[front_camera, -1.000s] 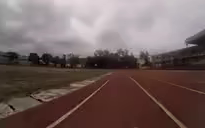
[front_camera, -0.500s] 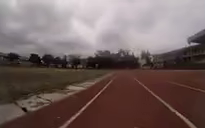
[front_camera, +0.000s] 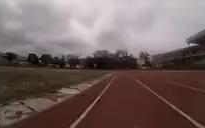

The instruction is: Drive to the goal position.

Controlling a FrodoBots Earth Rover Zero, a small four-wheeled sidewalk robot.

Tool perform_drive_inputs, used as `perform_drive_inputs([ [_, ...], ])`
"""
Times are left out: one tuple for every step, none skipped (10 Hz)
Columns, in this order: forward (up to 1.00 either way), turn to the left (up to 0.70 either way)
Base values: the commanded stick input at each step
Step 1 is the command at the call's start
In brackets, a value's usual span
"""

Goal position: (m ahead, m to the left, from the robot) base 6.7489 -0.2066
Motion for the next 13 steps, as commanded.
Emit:
perform_drive_inputs([
  [1.00, -0.26],
  [1.00, 0.00],
  [1.00, 0.00],
  [1.00, 0.00],
  [1.00, -0.06],
  [1.00, -0.26],
  [1.00, -0.40],
  [1.00, -0.40],
  [1.00, 0.00],
  [1.00, 0.00],
  [1.00, 0.00],
  [1.00, 0.00],
  [1.00, 0.00],
])
